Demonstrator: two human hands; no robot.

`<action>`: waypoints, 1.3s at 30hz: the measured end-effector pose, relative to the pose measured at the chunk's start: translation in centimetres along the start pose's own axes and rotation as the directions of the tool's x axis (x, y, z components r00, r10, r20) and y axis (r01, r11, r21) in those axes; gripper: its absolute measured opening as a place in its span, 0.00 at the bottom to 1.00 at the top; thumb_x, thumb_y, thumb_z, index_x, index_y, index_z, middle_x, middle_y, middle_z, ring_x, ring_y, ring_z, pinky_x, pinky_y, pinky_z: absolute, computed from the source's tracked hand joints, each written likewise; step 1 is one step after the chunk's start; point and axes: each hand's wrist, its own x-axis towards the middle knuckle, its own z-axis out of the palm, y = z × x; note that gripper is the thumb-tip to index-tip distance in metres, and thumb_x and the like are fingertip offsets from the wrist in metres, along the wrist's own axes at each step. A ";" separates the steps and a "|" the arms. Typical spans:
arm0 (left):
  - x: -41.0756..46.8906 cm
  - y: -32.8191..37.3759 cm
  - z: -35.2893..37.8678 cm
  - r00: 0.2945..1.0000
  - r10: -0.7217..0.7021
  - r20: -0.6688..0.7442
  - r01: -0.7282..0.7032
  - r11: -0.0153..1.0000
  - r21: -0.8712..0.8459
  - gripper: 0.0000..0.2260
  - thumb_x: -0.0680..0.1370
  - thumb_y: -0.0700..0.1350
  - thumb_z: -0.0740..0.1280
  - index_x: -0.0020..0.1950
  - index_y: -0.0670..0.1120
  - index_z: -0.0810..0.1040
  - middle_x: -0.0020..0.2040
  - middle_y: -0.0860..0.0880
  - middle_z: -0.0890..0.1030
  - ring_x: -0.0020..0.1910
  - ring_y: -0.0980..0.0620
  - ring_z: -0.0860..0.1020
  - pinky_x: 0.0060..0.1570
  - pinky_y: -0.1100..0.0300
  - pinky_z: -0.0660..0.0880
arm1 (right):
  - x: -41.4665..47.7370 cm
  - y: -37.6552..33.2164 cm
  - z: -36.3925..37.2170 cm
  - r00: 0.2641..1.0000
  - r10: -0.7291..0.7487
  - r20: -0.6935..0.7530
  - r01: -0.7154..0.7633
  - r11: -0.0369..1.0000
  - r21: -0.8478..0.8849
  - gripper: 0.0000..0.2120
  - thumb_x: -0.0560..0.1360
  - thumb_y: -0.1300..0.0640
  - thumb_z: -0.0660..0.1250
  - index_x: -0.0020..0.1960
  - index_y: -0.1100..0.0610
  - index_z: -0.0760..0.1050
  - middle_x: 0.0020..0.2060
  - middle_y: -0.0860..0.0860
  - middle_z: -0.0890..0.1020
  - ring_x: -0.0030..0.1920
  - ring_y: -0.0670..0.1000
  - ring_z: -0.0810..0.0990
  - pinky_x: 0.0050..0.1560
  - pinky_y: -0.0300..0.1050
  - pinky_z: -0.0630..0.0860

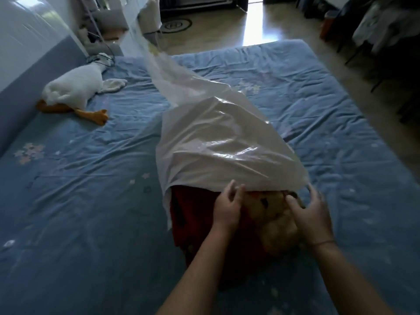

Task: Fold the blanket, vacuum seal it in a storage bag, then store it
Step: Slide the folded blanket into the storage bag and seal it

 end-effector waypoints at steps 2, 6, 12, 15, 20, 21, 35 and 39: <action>0.5 -2.1 -3.5 0.963 0.078 -0.257 -0.063 0.996 0.064 0.23 0.80 0.51 0.65 0.73 0.43 0.69 0.67 0.48 0.74 0.64 0.54 0.73 0.63 0.64 0.68 | -0.8 -1.0 2.6 0.979 -0.204 0.028 0.205 0.978 -0.035 0.35 0.73 0.51 0.70 0.74 0.60 0.61 0.73 0.59 0.63 0.73 0.57 0.61 0.72 0.51 0.57; 2.7 -6.8 -9.2 0.904 0.037 -0.426 0.065 0.973 0.223 0.25 0.80 0.49 0.65 0.74 0.40 0.66 0.73 0.39 0.66 0.72 0.43 0.66 0.71 0.55 0.60 | -1.7 -2.7 9.4 0.829 -0.481 0.284 0.537 0.826 -0.169 0.40 0.71 0.40 0.68 0.76 0.52 0.56 0.76 0.54 0.58 0.76 0.53 0.53 0.76 0.51 0.49; 5.6 -10.0 -12.1 0.910 -0.005 -0.415 0.118 0.962 0.247 0.23 0.79 0.46 0.67 0.72 0.40 0.69 0.71 0.40 0.69 0.70 0.44 0.68 0.68 0.60 0.62 | 1.5 -3.5 15.7 0.734 -0.563 0.380 0.678 0.647 -0.349 0.39 0.73 0.39 0.66 0.77 0.49 0.53 0.77 0.54 0.54 0.77 0.54 0.48 0.75 0.53 0.42; 6.9 -10.3 -12.6 0.912 -0.006 -0.410 0.098 0.974 0.204 0.21 0.79 0.45 0.68 0.70 0.41 0.72 0.68 0.41 0.72 0.67 0.44 0.72 0.66 0.58 0.66 | 3.4 -4.2 16.8 0.738 -0.570 0.361 0.674 0.646 -0.358 0.35 0.73 0.40 0.66 0.75 0.50 0.60 0.74 0.55 0.62 0.75 0.57 0.57 0.74 0.55 0.48; 9.8 -9.3 -13.2 0.902 0.031 -0.432 0.016 0.994 0.105 0.22 0.76 0.48 0.71 0.68 0.43 0.75 0.62 0.43 0.77 0.58 0.48 0.77 0.55 0.62 0.72 | 6.0 -5.1 18.2 0.770 -0.565 0.295 0.636 0.714 -0.292 0.27 0.67 0.35 0.67 0.58 0.51 0.79 0.55 0.53 0.77 0.58 0.57 0.74 0.61 0.55 0.65; 10.4 -9.0 -13.2 0.896 0.052 -0.440 -0.018 0.997 0.081 0.21 0.75 0.47 0.73 0.66 0.43 0.76 0.59 0.43 0.78 0.55 0.49 0.78 0.52 0.64 0.72 | 6.5 -5.5 18.4 0.778 -0.564 0.277 0.627 0.724 -0.287 0.22 0.67 0.38 0.71 0.54 0.51 0.81 0.52 0.52 0.78 0.56 0.56 0.75 0.59 0.53 0.66; 11.7 -5.9 -13.4 0.994 0.090 -0.062 -0.087 0.995 0.047 0.10 0.77 0.42 0.70 0.36 0.43 0.80 0.29 0.54 0.75 0.25 0.64 0.71 0.32 0.69 0.69 | 8.0 -8.3 15.3 0.720 -0.559 0.413 0.656 0.741 -0.142 0.21 0.75 0.48 0.67 0.28 0.57 0.68 0.26 0.53 0.71 0.32 0.54 0.71 0.35 0.45 0.56; 10.3 -6.0 -13.0 0.993 0.113 -0.022 -0.107 0.978 0.177 0.22 0.78 0.57 0.63 0.30 0.49 0.63 0.27 0.56 0.64 0.27 0.58 0.62 0.32 0.61 0.62 | 5.5 -6.7 13.2 0.581 -0.627 0.518 0.795 0.574 -0.197 0.22 0.65 0.35 0.69 0.40 0.53 0.72 0.37 0.48 0.76 0.40 0.49 0.73 0.43 0.46 0.66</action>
